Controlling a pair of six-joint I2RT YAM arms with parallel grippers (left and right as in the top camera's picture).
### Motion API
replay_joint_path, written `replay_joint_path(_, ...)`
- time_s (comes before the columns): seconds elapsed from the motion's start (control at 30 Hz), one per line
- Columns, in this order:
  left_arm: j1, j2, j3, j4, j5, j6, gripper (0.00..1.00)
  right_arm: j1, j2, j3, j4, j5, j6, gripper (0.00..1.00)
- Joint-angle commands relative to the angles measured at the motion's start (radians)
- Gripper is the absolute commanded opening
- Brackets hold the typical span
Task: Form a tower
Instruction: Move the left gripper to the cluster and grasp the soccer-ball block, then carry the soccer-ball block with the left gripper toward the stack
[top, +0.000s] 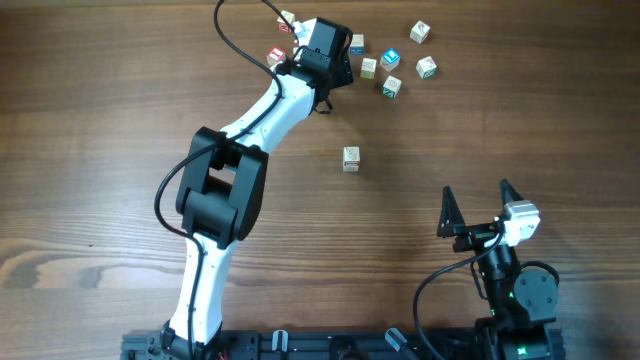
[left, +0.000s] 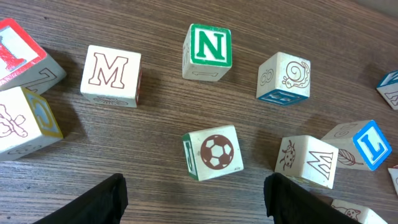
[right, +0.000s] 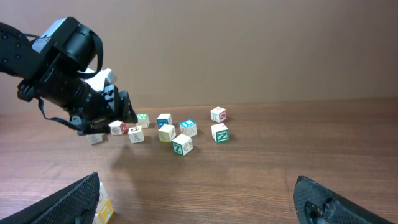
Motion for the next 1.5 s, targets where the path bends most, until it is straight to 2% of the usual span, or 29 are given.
replay_joint_path(0.0, -0.003, 0.024, 0.014, 0.006, -0.021, 0.026, 0.73, 0.004, -0.005, -0.001, 0.002, -0.013, -0.002, 1.00)
replay_joint_path(0.27, -0.005, 0.036, 0.014, 0.097, -0.022, 0.045, 0.76, 0.004, -0.005, -0.001, 0.002, -0.013, -0.002, 1.00)
replay_joint_path(0.53, -0.006, 0.171, 0.014, 0.203, -0.022, 0.044, 0.76, 0.004, -0.005, -0.001, 0.002, -0.013, -0.002, 1.00)
replay_joint_path(0.73, -0.006, 0.180, 0.014, 0.201, -0.022, 0.044, 0.56, 0.004, -0.005, -0.001, 0.002, -0.013, -0.002, 1.00)
replay_joint_path(0.8, -0.006, 0.175, 0.014, 0.185, -0.022, 0.045, 0.54, 0.004, -0.005, -0.001, 0.002, -0.013, -0.002, 1.00)
replay_joint_path(1.0, -0.006, 0.090, 0.014, 0.122, -0.022, 0.045, 0.35, 0.004, -0.005, -0.001, 0.002, -0.013, -0.002, 1.00)
replay_joint_path(1.27, -0.006, -0.042, 0.014, 0.032, -0.025, 0.045, 0.31, 0.004, -0.005, -0.001, 0.002, -0.013, -0.002, 1.00)
replay_joint_path(1.4, -0.020, -0.140, 0.014, -0.090, -0.025, 0.045, 0.31, 0.004, -0.005, -0.001, 0.002, -0.013, -0.002, 1.00)
replay_joint_path(1.47, -0.042, -0.219, 0.014, -0.204, -0.024, 0.044, 0.31, 0.004, -0.005, -0.001, 0.002, -0.013, -0.002, 1.00)
